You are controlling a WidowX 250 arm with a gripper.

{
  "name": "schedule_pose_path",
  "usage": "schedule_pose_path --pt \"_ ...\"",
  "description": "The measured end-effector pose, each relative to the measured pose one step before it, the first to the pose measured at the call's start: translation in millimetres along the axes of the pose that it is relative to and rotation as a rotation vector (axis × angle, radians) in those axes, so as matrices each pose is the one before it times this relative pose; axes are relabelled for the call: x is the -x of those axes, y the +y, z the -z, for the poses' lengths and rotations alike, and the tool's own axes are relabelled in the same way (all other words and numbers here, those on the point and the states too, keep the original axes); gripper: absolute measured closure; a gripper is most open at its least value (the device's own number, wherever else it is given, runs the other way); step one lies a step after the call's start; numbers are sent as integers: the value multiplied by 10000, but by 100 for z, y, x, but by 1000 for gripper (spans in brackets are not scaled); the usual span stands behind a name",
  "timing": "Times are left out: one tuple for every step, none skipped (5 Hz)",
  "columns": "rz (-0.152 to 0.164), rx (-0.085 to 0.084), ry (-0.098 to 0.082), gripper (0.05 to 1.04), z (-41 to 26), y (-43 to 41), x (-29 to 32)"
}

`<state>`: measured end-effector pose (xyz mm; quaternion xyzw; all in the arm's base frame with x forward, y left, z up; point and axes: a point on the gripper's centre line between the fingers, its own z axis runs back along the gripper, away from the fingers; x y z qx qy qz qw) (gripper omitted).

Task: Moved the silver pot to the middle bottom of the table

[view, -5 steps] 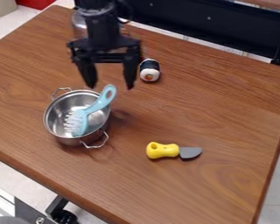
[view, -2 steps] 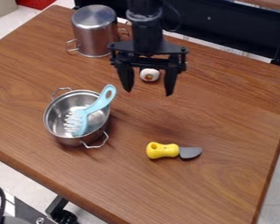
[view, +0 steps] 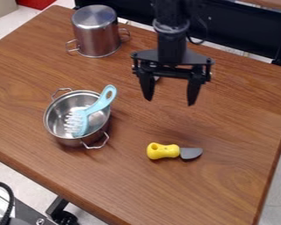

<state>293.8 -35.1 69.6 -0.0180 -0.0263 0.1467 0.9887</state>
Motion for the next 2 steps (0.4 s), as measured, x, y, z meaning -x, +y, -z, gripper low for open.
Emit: schedule_pose_path --pt "191 -99 97 83 609 -261 792" --pt "328 -134 62 83 1019 635 1348"
